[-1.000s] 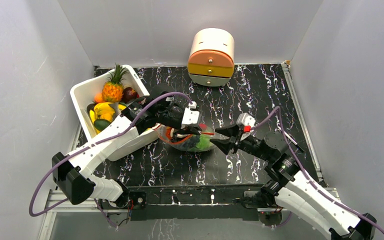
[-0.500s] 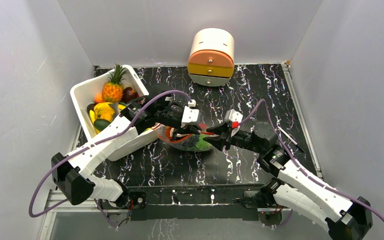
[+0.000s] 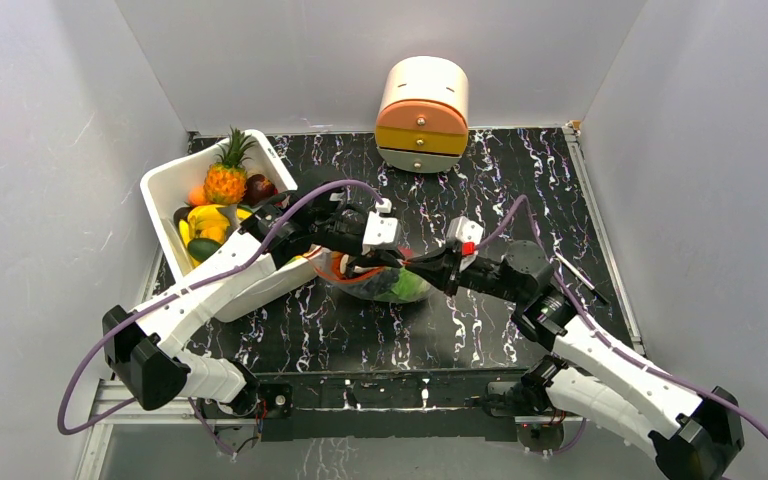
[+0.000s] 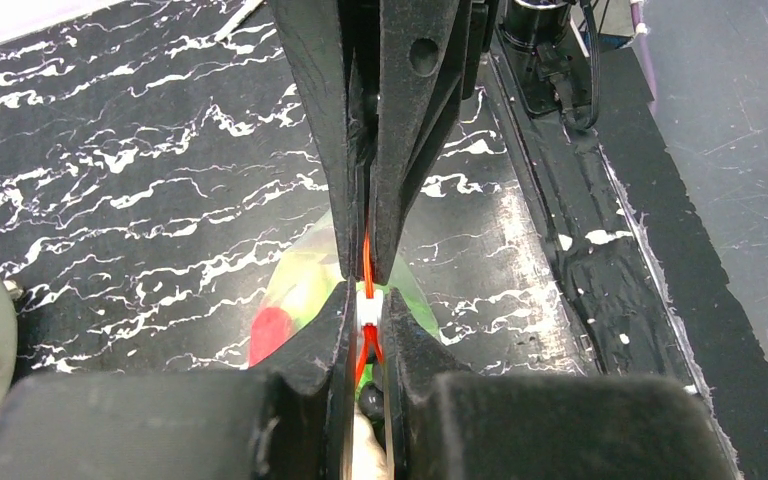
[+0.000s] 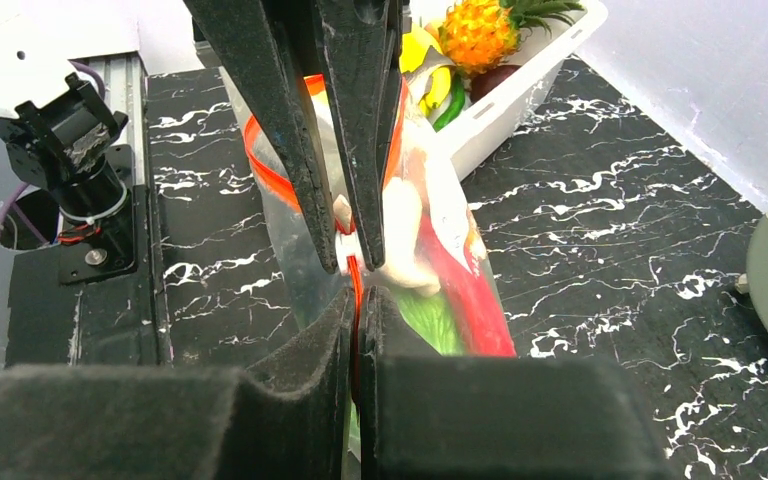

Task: Place the food in the zip-top bag and seal the zipper
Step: Zip the zipper food storage bag.

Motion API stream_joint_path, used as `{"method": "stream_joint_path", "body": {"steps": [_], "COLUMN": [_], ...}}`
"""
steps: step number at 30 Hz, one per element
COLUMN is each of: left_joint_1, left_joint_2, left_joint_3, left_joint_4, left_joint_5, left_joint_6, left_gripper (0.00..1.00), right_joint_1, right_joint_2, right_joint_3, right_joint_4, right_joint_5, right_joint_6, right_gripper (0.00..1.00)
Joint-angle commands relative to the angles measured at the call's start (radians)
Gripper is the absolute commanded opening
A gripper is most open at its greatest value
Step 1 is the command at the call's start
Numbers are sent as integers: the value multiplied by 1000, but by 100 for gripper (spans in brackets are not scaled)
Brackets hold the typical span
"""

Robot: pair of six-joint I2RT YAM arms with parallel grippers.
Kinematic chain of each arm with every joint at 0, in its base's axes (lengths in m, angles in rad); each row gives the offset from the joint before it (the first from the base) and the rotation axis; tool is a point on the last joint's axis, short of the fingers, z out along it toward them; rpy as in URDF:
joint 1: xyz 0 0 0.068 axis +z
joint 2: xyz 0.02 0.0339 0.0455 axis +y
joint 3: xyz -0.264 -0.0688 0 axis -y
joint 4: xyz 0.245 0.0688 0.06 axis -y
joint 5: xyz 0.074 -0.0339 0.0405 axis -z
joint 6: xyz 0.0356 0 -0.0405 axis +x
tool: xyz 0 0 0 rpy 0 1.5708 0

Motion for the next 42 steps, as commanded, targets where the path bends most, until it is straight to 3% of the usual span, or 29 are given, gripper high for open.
{"method": "stream_joint_path", "body": {"steps": [1, 11, 23, 42], "left_joint_1": [2, 2, 4, 11], "left_joint_2": [-35, -52, -83, -122], "left_joint_3": [26, 26, 8, -12], "left_joint_4": [-32, -68, -81, -134], "left_joint_5": [5, -46, -91, -166], "left_joint_6": [30, 38, 39, 41], "left_gripper": [0, 0, 0, 0], "right_joint_1": [-1, -1, -2, -1], "right_joint_2": [-66, -223, -297, -385], "right_joint_3": [33, -42, -5, 22], "right_joint_4": [81, 86, -68, -241], "right_joint_5": [87, 310, 523, 748], "right_joint_6": [12, 114, 160, 190], "right_gripper": [0, 0, 0, 0]}}
